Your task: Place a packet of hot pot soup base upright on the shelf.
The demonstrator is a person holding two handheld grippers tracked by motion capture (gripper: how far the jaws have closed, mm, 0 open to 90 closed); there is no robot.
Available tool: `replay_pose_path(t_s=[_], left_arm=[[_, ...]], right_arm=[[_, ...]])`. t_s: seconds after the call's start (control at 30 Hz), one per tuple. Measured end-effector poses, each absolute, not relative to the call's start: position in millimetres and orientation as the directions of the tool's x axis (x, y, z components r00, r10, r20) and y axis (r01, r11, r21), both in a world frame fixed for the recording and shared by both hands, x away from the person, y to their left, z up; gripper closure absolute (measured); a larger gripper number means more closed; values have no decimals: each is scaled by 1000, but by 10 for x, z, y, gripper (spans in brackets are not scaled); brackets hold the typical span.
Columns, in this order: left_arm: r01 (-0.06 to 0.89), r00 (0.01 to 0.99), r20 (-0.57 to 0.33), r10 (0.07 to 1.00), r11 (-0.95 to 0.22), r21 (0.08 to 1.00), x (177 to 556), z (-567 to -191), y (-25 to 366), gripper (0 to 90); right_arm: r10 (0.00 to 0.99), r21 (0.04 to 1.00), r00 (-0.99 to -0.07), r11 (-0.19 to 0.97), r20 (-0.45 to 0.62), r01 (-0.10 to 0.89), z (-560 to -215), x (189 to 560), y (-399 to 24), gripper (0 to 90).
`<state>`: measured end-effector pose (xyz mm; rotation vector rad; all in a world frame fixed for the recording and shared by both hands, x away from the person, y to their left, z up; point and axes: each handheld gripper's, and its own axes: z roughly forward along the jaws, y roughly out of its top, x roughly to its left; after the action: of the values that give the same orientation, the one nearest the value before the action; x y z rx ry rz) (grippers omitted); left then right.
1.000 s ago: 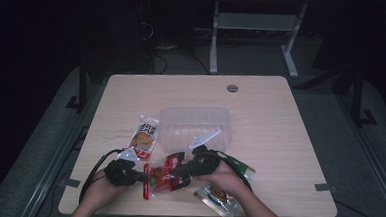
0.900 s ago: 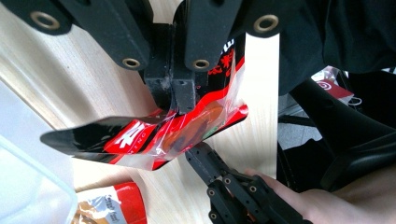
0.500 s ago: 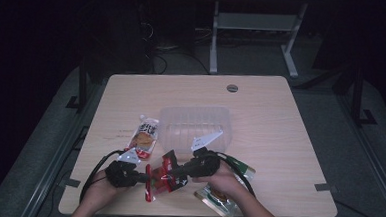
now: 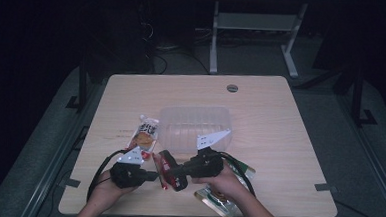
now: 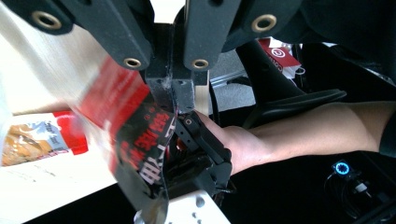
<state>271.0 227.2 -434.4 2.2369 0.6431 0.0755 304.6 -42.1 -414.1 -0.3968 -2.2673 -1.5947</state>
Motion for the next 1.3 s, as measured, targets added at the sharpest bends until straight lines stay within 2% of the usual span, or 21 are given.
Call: replay_pose_path(t_s=[0.13,0.43,0.93,1.3], left_arm=[[402,877,-133,461,-553,730,2673,-4305,2272,882],[434,863,-164,479,-534,725,2665,-4297,2390,818],[472,849,-162,503,-584,660,2641,-4334,2420,582],[481,844,-158,512,-593,646,2657,-4368,2419,487]], right_arm=[[18,858,-909,322,417,400,-4097,3010,-413,900],[34,869,-912,292,408,399,-3968,2996,-542,900],[115,902,-931,233,345,363,-3704,3091,-913,900],[198,906,-924,210,327,366,-3524,3190,-1146,900]])
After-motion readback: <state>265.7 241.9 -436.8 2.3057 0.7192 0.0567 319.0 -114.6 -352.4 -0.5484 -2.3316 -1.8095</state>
